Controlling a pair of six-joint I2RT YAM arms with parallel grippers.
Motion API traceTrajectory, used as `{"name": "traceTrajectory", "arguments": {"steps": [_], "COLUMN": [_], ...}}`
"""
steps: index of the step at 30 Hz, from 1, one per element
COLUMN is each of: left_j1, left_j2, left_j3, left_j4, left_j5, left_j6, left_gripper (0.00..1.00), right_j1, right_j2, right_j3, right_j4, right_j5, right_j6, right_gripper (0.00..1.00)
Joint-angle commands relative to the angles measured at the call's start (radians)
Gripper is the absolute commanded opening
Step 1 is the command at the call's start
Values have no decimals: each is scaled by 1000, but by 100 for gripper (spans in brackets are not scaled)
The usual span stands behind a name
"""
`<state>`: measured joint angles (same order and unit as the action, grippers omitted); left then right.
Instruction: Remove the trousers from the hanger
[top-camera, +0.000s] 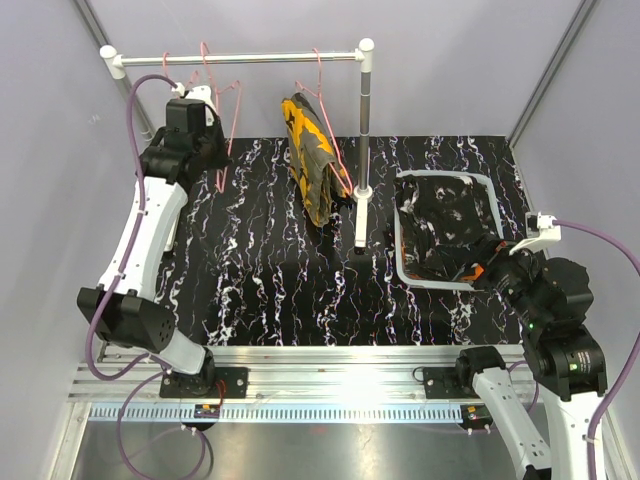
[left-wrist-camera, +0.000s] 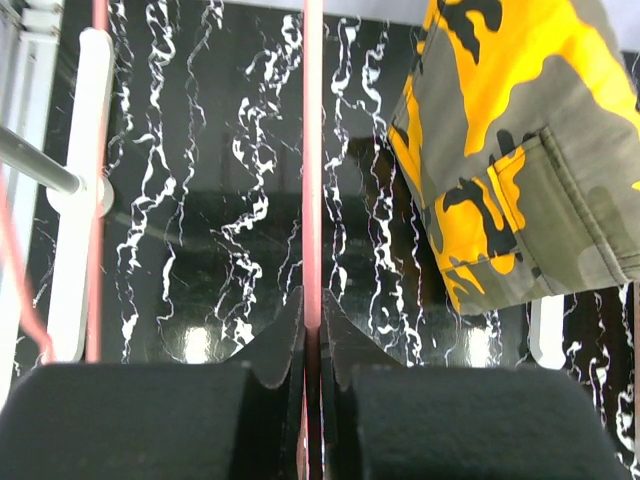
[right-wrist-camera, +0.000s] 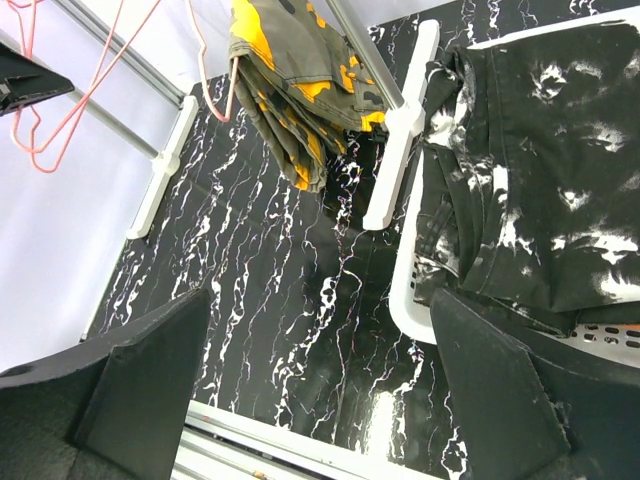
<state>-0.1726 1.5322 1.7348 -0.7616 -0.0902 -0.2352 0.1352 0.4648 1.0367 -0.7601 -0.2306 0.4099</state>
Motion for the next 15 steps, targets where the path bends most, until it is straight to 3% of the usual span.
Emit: {"name": "traceTrajectory", "arguments": {"steps": [1,10,15], "left_j1": [8,8,-2], "left_j2": [-7,-112,-251], "left_j3": [29,-14,-98], "left_j4": [21,18,88], "left_j5": [47,84,164], "left_j6": [5,-7,-90], "left_gripper": [11,52,82], "right_j1": [-2,-3,-3], "right_j2": [6,5,-5], "right_j3": [3,22,11], "right_j4": [1,-7,-10], "right_j5": [-26,-26,-15], "right_j6": [-20,-26,-22], "right_gripper": [100,99,100]}}
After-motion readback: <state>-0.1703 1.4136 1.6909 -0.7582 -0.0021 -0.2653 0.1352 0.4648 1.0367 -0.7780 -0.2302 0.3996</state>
